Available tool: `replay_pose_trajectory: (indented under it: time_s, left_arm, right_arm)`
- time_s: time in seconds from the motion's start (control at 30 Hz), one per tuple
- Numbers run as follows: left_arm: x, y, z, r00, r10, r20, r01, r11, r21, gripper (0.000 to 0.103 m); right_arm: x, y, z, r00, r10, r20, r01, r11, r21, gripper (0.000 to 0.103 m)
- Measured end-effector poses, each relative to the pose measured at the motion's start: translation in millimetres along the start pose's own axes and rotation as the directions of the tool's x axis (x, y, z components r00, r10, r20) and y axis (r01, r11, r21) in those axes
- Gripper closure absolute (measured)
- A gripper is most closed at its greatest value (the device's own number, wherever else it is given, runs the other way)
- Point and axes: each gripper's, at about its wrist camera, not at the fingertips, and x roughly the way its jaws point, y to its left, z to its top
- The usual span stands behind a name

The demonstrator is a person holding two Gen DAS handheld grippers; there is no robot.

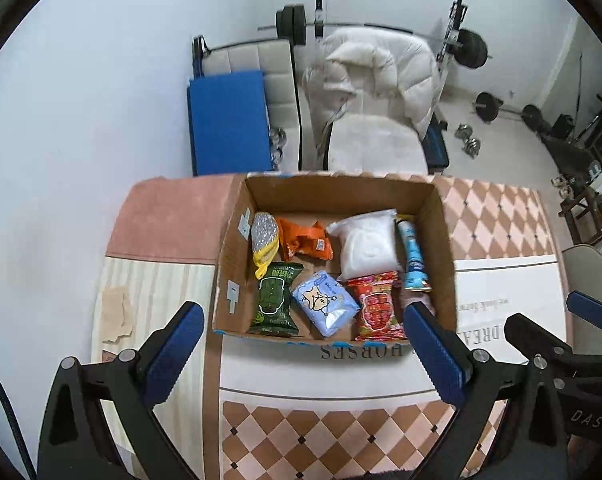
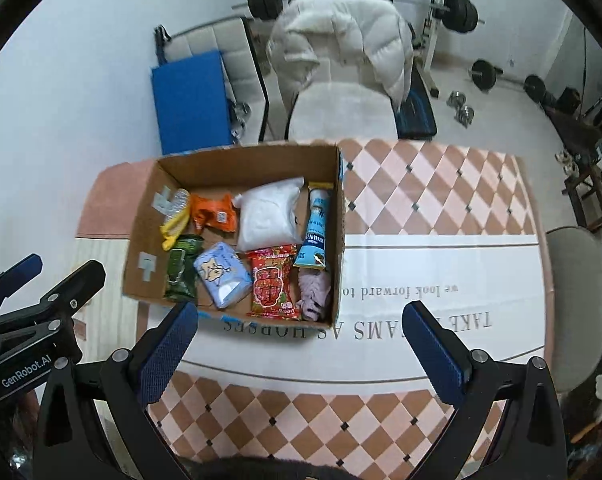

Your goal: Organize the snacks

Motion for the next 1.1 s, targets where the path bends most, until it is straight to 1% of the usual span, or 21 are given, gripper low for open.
replay_pose_trajectory:
  time_s: [0.23,0.43,0.57,0.83,0.93,1.1]
  left_arm:
    - [-53,4,-12,0.999,-0.031,0.040,0.032,0.999,-0.022,0.001]
    - [-89,0,-21,0.996,-0.053,0.075,0.055,0.998,-0.016,0.001]
    - [-110,-1,-24,0.993,-0.061,0.104,0.063,0.998,-0.018,0.001]
    - [-123,2,-31,0.992,-0.049,0.118,0.054,0.998,-0.031,0.001]
    - [-124,3,-31,0.991,-0.044,0.124,0.049,0.998,-0.041,0.001]
    - [-118,5,-30,0.991,-0.036,0.132,0.042,0.998,-0.045,0.001]
  right_arm:
    - [-66,2,-20,0.997,0.015,0.082,-0.013,1.000,-0.022,0.000]
    - [-107,-1,-31,0.990,0.013,0.138,-0.009,1.000,-0.029,0.000]
    - [-127,-3,-39,0.987,0.015,0.158,-0.011,0.999,-0.030,0.000]
    - [-153,-6,-46,0.982,0.010,0.190,-0.004,0.999,-0.034,0.000]
    - [-155,-7,-46,0.978,-0.011,0.207,0.017,0.999,-0.029,0.000]
    - [-148,-5,-44,0.979,-0.032,0.203,0.039,0.999,-0.034,0.000]
